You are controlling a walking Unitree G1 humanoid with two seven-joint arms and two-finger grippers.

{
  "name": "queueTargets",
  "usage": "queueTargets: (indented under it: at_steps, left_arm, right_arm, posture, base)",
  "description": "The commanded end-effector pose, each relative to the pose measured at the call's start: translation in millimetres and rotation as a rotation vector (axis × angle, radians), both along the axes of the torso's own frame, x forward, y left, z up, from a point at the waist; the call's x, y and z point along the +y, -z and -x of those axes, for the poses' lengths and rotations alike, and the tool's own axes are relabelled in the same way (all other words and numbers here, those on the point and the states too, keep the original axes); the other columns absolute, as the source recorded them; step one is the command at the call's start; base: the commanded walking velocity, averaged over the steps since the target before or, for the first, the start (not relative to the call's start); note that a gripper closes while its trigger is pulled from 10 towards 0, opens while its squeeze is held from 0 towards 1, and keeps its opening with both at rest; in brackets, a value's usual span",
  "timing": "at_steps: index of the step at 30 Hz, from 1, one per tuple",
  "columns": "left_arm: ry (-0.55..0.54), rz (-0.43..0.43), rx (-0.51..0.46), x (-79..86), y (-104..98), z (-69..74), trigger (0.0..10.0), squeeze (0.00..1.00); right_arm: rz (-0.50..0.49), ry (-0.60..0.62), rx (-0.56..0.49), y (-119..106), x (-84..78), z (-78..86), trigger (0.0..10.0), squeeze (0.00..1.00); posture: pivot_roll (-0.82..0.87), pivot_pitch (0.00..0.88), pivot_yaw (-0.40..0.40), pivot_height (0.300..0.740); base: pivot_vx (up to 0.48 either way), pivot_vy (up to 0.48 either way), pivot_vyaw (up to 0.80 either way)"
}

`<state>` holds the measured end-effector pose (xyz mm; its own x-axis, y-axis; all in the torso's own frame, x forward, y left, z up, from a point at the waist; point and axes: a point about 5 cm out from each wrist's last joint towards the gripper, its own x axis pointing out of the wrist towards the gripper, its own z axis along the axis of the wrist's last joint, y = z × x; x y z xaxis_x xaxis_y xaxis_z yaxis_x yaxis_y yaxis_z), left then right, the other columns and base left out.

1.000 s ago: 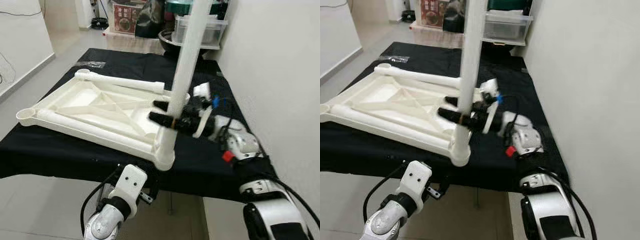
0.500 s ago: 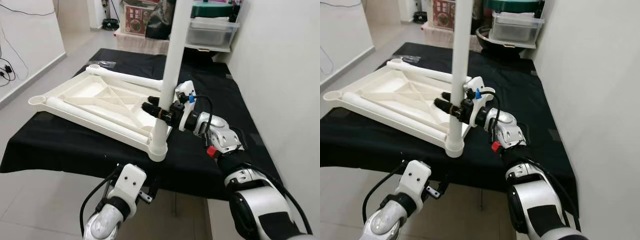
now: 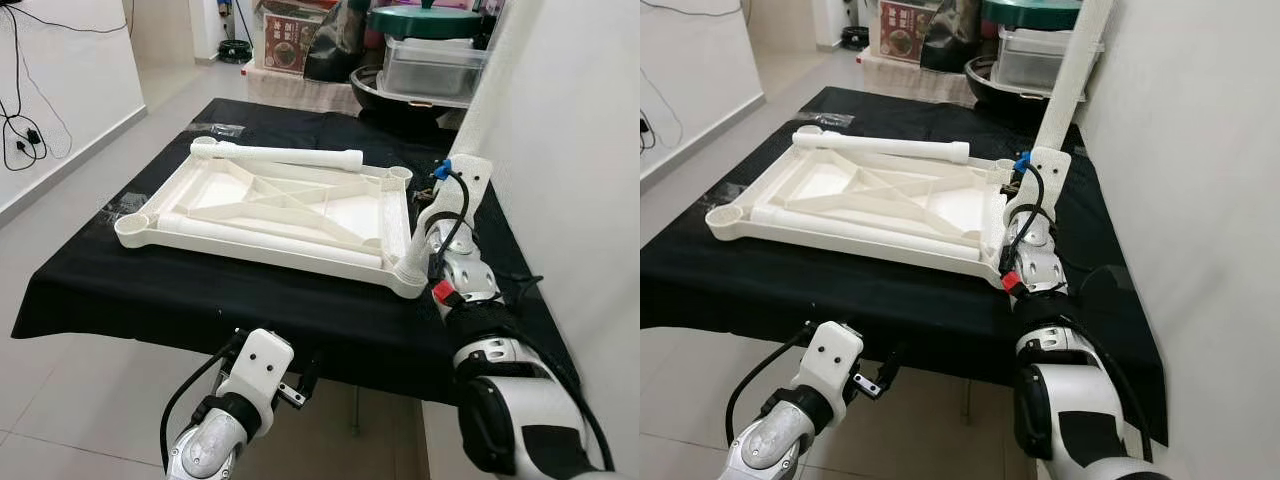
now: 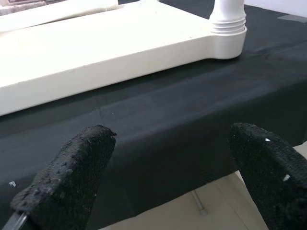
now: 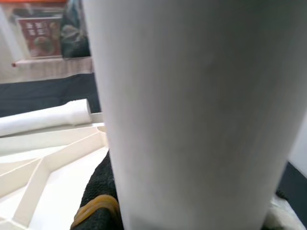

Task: Building children table

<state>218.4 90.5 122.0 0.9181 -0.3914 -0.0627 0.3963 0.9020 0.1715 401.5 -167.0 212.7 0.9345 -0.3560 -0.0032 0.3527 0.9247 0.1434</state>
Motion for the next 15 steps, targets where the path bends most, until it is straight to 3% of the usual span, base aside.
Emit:
queueTargets:
  at_steps: [1, 2, 3, 6, 10, 11, 13, 14, 15]
  left_arm:
    - [0.003, -0.010, 0.017, -0.2, 4.3, 0.9, 10.0, 0.00]
    - [0.003, -0.011, 0.018, -0.2, 4.4, 1.0, 10.0, 0.00]
    - [0.003, -0.012, 0.018, -0.2, 4.4, 1.0, 10.0, 0.00]
    - [0.003, -0.011, 0.018, -0.1, 4.2, 0.6, 10.0, 0.00]
    - [0.003, -0.011, 0.018, 0.1, 4.1, 0.5, 10.0, 0.00]
    - [0.003, -0.012, 0.018, 0.2, 4.0, 0.5, 10.0, 0.00]
    - [0.002, -0.011, 0.017, 0.1, 3.8, 0.4, 10.0, 0.00]
    - [0.001, -0.010, 0.017, 0.0, 3.6, 0.1, 10.0, 0.00]
    - [0.001, -0.010, 0.017, 0.0, 3.6, 0.1, 10.0, 0.00]
  right_arm:
    - [-0.096, 0.023, 0.092, 19.7, 2.6, 1.5, 9.3, 0.00]
    - [-0.121, -0.026, 0.048, 15.6, 13.2, -0.6, 10.0, 0.00]
    - [-0.122, -0.085, -0.013, 8.3, 22.5, -2.2, 10.0, 1.00]
    - [-0.089, -0.131, -0.100, -4.2, 31.2, -3.3, 10.0, 1.00]
    - [-0.077, -0.120, -0.112, -6.8, 31.4, -2.7, 10.0, 1.00]
    - [-0.105, -0.163, -0.139, -10.4, 31.5, -3.6, 10.0, 0.00]
    - [-0.088, -0.222, -0.187, -16.4, 29.4, -4.2, 10.0, 0.00]
    - [-0.093, -0.340, -0.223, -20.4, 30.4, -5.0, 10.0, 0.00]
    - [-0.093, -0.340, -0.223, -20.4, 30.4, -5.0, 10.0, 0.00]
  posture:
    - [0.15, 0.021, -0.131, 0.740]
    - [0.14, 0.022, -0.128, 0.740]
    - [0.14, 0.021, -0.129, 0.740]
    - [0.14, 0.028, -0.127, 0.740]
    - [0.14, 0.028, -0.127, 0.740]
    - [0.14, 0.027, -0.124, 0.740]
    - [0.14, 0.025, -0.129, 0.740]
    - [0.14, 0.025, -0.127, 0.740]
    - [0.14, 0.025, -0.127, 0.740]
  base:
    - [0.000, 0.000, 0.00]
    - [0.000, 0.000, 0.00]
    - [0.000, 0.000, 0.00]
    - [0.000, 0.000, 0.00]
    - [0.000, 0.000, 0.00]
    - [0.000, 0.000, 0.00]
    - [0.000, 0.000, 0.00]
    - [0.000, 0.000, 0.00]
    - [0.000, 0.000, 0.00]
